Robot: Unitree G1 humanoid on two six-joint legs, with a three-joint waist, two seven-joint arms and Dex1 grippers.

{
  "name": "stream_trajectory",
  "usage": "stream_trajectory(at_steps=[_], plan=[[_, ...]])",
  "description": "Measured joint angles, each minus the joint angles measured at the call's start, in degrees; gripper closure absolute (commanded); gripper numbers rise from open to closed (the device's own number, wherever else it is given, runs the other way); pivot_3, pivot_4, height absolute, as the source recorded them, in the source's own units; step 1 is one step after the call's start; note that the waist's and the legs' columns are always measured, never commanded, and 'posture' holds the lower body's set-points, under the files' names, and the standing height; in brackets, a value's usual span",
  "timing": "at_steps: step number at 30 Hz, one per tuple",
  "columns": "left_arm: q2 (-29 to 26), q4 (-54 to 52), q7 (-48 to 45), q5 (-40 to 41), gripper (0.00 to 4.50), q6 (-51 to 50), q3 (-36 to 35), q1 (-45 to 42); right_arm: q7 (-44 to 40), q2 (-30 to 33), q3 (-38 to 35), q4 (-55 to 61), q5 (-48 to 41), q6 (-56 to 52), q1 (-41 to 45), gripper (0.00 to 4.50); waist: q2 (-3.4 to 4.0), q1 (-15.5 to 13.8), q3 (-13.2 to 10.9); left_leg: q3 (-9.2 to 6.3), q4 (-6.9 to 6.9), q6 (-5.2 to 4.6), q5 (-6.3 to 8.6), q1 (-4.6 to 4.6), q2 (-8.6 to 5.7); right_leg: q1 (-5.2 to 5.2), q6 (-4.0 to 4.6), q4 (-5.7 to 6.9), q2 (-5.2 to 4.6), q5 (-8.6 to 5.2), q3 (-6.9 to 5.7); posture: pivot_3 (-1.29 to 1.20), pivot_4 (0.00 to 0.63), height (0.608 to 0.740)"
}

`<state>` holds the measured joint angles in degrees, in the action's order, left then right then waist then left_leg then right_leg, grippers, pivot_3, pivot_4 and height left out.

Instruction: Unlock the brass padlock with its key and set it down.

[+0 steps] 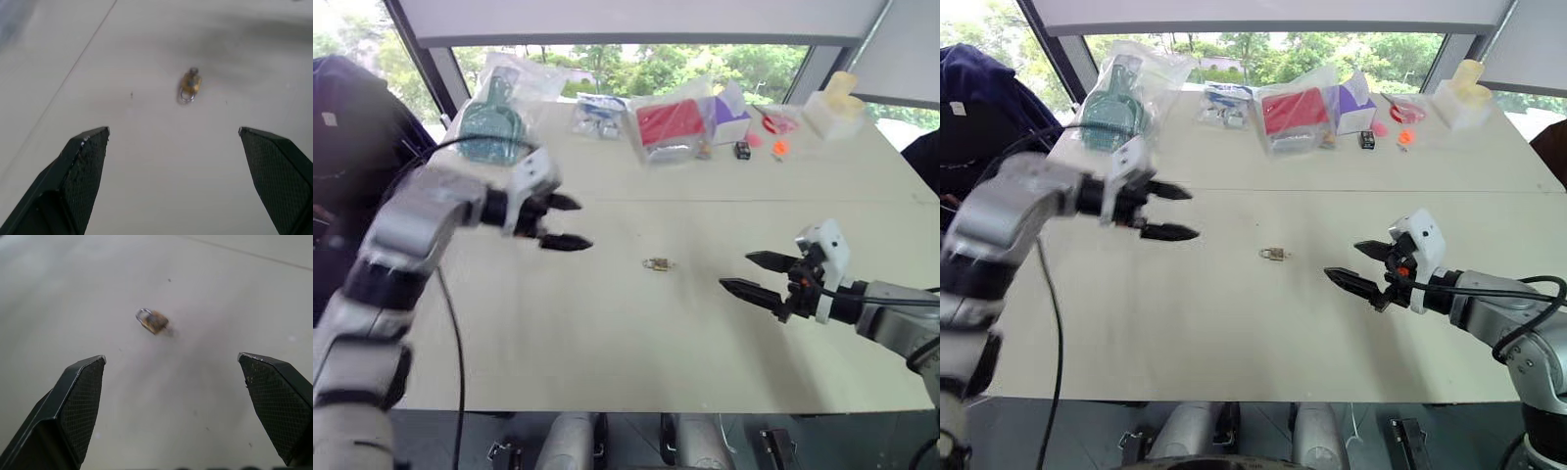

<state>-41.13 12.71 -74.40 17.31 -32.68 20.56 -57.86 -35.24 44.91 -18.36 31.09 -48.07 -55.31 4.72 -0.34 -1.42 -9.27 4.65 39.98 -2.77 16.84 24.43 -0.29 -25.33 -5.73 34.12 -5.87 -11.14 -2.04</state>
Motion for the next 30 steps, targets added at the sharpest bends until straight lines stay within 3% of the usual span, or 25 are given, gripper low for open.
stream_trajectory(at_steps=[4, 10, 15, 22, 26, 30], plan=[[14.00, 20.07, -6.29, -9.66, 0.10, 12.42, 9.54, -11.52, 4.76, -4.37, 1.23, 2.78, -0.11, 0.00, -1.99, 0.00, 0.00, -0.76, 0.00, 0.19, 0.07, -0.32, 0.15, 0.07, -0.03, -0.03, -0.03, -0.02, 0.18, -0.01, 0.11, 0.00, 0.150, 0.740], [31.81, 45.59, -3.61, -19.34, 0.10, 24.17, 13.18, -18.28, 11.74, -9.29, -0.30, 7.51, -0.05, 0.80, -6.93, 0.00, -0.10, -0.81, -0.06, 0.24, 0.18, -0.55, 0.28, 0.22, -0.06, -0.07, -0.10, -0.07, 0.21, 0.01, 0.15, 0.00, 0.150, 0.740], [37.60, 57.25, 1.59, -25.56, 0.10, 28.22, 13.32, -19.88, 16.01, -12.09, -1.24, 10.65, 0.00, 1.75, -10.54, 0.00, -0.14, -0.77, -0.09, 0.15, 0.21, -0.56, 0.28, 0.19, 0.00, -0.09, -0.12, 0.01, 0.26, 0.01, 0.11, 0.00, 0.150, 0.740], [38.78, 61.01, 2.31, -30.07, 0.10, 29.79, 12.09, -21.06, 18.60, -13.10, -1.26, 11.77, 0.63, 3.87, -12.97, 0.00, -0.14, -0.78, -0.08, 0.12, 0.21, -0.55, 0.28, 0.16, 0.02, -0.07, -0.12, 0.03, 0.29, 0.00, 0.10, 0.00, 0.150, 0.740], [39.14, 61.31, 2.16, -31.88, 1.30, 30.25, 11.65, -20.91, 18.90, -13.17, -1.24, 11.62, 0.60, 4.56, -12.45, 0.00, -0.13, -0.81, -0.08, 0.12, 0.23, -0.55, 0.28, 0.16, 0.02, -0.04, -0.12, 0.02, 0.28, 0.00, 0.10, 0.00, 0.150, 0.740], [39.86, 60.90, 2.05, -33.13, 3.34, 30.60, 10.88, -20.40, 18.80, -12.47, -1.24, 10.79, 0.62, 4.62, -11.16, 0.00, -0.13, -0.85, -0.07, 0.11, 0.25, -0.55, 0.28, 0.07, 0.02, 0.06, -0.12, 0.03, 0.27, 0.00, 0.10, 0.00, 0.150, 0.740]])
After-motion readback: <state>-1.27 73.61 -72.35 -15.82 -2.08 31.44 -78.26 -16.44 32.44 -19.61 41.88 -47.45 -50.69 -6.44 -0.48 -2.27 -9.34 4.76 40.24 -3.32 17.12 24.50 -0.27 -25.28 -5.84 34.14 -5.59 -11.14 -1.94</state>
